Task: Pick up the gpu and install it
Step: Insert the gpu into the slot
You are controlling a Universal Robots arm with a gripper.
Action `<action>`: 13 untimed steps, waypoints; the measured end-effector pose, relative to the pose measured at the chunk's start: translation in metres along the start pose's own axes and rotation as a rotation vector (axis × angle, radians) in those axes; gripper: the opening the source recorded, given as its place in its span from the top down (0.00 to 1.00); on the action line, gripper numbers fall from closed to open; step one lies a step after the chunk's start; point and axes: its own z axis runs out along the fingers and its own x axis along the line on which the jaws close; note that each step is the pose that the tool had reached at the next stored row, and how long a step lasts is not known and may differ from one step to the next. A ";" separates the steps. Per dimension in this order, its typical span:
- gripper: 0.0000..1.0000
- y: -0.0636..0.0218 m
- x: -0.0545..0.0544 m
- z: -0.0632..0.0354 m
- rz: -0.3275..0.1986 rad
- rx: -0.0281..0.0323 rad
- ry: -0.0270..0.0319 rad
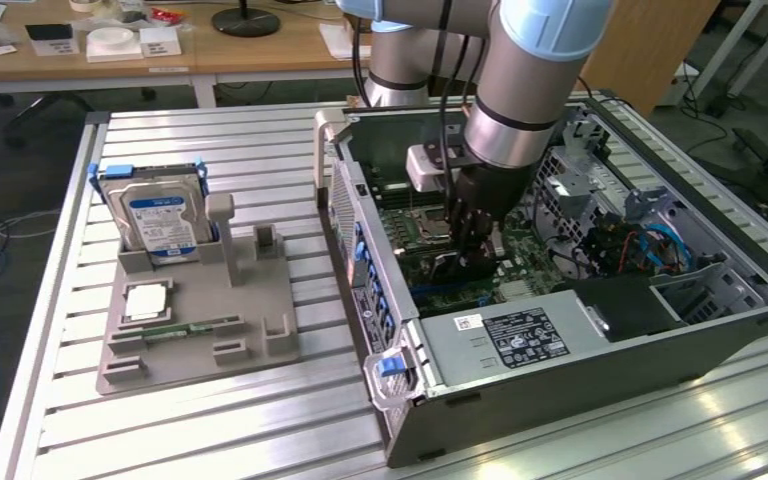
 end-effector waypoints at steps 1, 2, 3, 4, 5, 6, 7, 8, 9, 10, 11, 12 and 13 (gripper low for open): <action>0.74 0.0001 0.000 0.0000 0.000 0.0021 0.0013; 0.74 0.0003 0.000 0.0000 0.000 0.0034 0.0021; 0.74 0.0003 0.000 0.0000 -0.001 0.0043 0.0027; 0.74 0.0006 0.000 -0.0001 0.000 0.0062 0.0030; 0.74 0.0007 0.000 0.0000 -0.001 0.0107 0.0026; 0.74 0.0008 0.000 0.0001 -0.001 0.0149 0.0023; 0.74 0.0010 0.000 0.0001 -0.001 0.0170 0.0023; 0.74 0.0013 0.000 0.0001 -0.001 0.0187 0.0022; 0.74 0.0020 0.000 0.0000 -0.002 0.0202 0.0023; 0.74 0.0031 -0.001 0.0000 -0.002 0.0217 0.0022; 0.74 0.0043 -0.001 0.0000 -0.002 0.0232 0.0020; 0.74 0.0055 -0.001 0.0001 -0.002 0.0252 0.0020; 0.74 0.0067 -0.001 0.0000 -0.002 0.0279 0.0020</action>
